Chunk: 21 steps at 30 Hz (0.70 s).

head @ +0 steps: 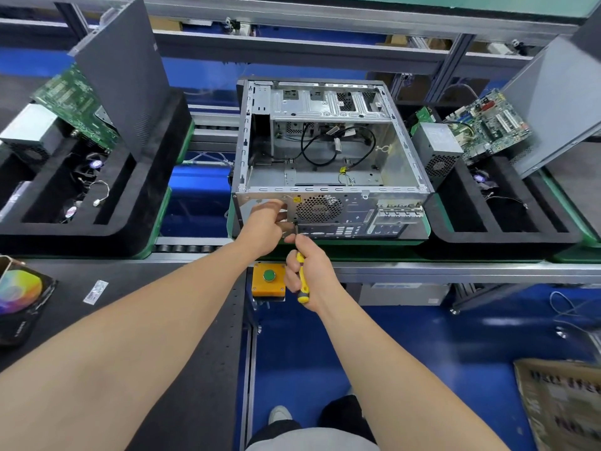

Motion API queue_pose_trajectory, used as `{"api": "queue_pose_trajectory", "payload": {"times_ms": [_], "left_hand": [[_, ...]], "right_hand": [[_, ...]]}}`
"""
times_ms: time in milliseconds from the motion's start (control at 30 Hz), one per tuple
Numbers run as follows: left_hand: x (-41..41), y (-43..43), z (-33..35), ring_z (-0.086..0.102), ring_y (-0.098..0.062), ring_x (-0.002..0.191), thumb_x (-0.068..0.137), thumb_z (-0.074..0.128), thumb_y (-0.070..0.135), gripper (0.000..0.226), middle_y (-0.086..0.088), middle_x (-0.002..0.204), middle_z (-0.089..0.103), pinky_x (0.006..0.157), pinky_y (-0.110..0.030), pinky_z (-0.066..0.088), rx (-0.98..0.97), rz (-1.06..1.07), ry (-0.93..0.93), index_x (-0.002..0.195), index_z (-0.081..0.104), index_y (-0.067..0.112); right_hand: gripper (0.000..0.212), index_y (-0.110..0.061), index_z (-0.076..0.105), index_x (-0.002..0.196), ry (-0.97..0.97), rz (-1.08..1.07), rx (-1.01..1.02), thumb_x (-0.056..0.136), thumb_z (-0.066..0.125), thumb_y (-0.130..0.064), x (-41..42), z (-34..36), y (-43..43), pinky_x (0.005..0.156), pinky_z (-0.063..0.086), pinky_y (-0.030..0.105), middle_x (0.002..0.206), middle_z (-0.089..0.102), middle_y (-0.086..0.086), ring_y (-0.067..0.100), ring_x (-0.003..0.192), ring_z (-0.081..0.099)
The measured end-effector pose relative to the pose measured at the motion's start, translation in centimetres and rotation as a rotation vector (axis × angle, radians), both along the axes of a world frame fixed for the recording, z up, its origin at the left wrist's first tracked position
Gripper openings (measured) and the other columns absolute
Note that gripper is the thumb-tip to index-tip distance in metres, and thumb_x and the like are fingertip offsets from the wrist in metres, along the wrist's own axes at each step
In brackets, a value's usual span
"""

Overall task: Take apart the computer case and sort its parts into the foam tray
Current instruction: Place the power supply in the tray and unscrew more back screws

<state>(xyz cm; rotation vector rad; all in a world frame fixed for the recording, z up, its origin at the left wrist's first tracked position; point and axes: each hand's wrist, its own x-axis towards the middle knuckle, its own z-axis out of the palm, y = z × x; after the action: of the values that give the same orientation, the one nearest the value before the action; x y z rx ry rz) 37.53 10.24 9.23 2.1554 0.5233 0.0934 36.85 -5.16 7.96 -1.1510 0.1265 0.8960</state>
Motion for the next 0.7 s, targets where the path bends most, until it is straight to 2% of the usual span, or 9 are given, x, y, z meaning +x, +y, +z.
{"api": "queue_pose_trajectory", "payload": {"times_ms": [100, 167, 233, 300, 367, 467, 533, 600, 700], "left_hand": [[0.0, -0.2, 0.1, 0.065, -0.008, 0.106, 0.095, 0.055, -0.011, 0.046, 0.0, 0.127, 0.066, 0.097, -0.028, 0.055, -0.025, 0.001, 0.011, 0.133, 0.055, 0.015], [0.0, -0.4, 0.3, 0.064, -0.015, 0.117, 0.096, 0.057, -0.008, 0.044, -0.003, 0.132, 0.064, 0.102, -0.035, 0.053, -0.033, -0.006, 0.005, 0.135, 0.054, 0.012], [0.0, -0.5, 0.4, 0.063, -0.016, 0.12, 0.096, 0.058, -0.007, 0.045, -0.004, 0.134, 0.064, 0.104, -0.035, 0.052, -0.039, 0.001, 0.006, 0.136, 0.054, 0.012], [0.1, -0.5, 0.4, 0.063, -0.01, 0.111, 0.095, 0.057, -0.009, 0.048, -0.002, 0.134, 0.063, 0.094, -0.022, 0.053, -0.051, 0.022, 0.019, 0.138, 0.053, 0.014], [0.1, -0.5, 0.5, 0.063, -0.005, 0.102, 0.095, 0.053, -0.014, 0.052, -0.002, 0.136, 0.062, 0.087, -0.016, 0.052, -0.074, 0.019, 0.02, 0.138, 0.052, 0.014], [0.0, -0.6, 0.7, 0.065, -0.01, 0.105, 0.094, 0.048, -0.019, 0.056, -0.005, 0.139, 0.06, 0.1, -0.031, 0.054, -0.136, 0.017, 0.019, 0.141, 0.051, 0.011], [0.1, -0.6, 0.6, 0.065, -0.009, 0.104, 0.094, 0.05, -0.018, 0.056, -0.004, 0.138, 0.061, 0.1, -0.029, 0.054, -0.126, 0.028, 0.026, 0.141, 0.051, 0.011], [0.0, -0.6, 0.6, 0.065, -0.007, 0.102, 0.095, 0.052, -0.015, 0.05, -0.003, 0.135, 0.062, 0.093, -0.021, 0.053, -0.086, 0.022, 0.012, 0.138, 0.053, 0.012], [-0.2, -0.6, 0.7, 0.064, -0.013, 0.113, 0.096, 0.055, -0.011, 0.045, -0.004, 0.133, 0.064, 0.099, -0.027, 0.052, -0.044, -0.003, -0.011, 0.133, 0.056, 0.013]], "right_hand": [[0.029, -0.021, 0.062, 0.108, -0.585, 0.043, -0.523, 0.113, 0.038, -0.035, -0.7, 0.1, 0.4, 0.05, 0.05, 0.039, 0.069, 0.059, 0.004, 0.025, 0.051, 0.057], [0.023, -0.026, 0.056, 0.113, -0.944, 0.127, -0.953, 0.113, 0.037, -0.039, -0.9, -0.3, 0.5, 0.062, 0.048, 0.04, 0.078, 0.063, -0.001, 0.024, 0.067, 0.06], [0.022, -0.028, 0.052, 0.122, -1.148, 0.154, -1.213, 0.114, 0.035, -0.04, -1.0, -0.8, 0.5, 0.066, 0.038, 0.036, 0.081, 0.068, -0.001, 0.023, 0.069, 0.057], [0.025, -0.029, 0.053, 0.124, -1.184, 0.14, -1.244, 0.114, 0.035, -0.042, -0.8, -1.1, 0.5, 0.066, 0.037, 0.035, 0.083, 0.07, 0.0, 0.022, 0.069, 0.057], [0.026, -0.029, 0.056, 0.12, -1.164, 0.097, -1.182, 0.113, 0.036, -0.044, -0.7, -1.1, 0.4, 0.065, 0.041, 0.035, 0.082, 0.067, -0.002, 0.022, 0.071, 0.059], [0.029, -0.03, 0.062, 0.106, -0.988, 0.062, -0.923, 0.111, 0.039, -0.046, -0.2, -1.0, 0.1, 0.063, 0.053, 0.039, 0.081, 0.067, -0.003, 0.023, 0.076, 0.066], [0.033, -0.027, 0.068, 0.099, -0.696, 0.051, -0.709, 0.109, 0.041, -0.043, 0.2, -0.7, 0.0, 0.053, 0.056, 0.037, 0.07, 0.067, 0.001, 0.023, 0.056, 0.066], [0.038, -0.017, 0.074, 0.099, -0.324, 0.043, -0.488, 0.108, 0.042, -0.035, 0.8, -0.2, -0.2, 0.043, 0.049, 0.031, 0.059, 0.062, 0.005, 0.024, 0.039, 0.055], [0.034, -0.008, 0.068, 0.101, 0.047, 0.063, -0.106, 0.11, 0.043, -0.029, 1.3, 0.0, -0.9, 0.043, 0.044, 0.029, 0.064, 0.058, 0.005, 0.02, 0.042, 0.048]]}}
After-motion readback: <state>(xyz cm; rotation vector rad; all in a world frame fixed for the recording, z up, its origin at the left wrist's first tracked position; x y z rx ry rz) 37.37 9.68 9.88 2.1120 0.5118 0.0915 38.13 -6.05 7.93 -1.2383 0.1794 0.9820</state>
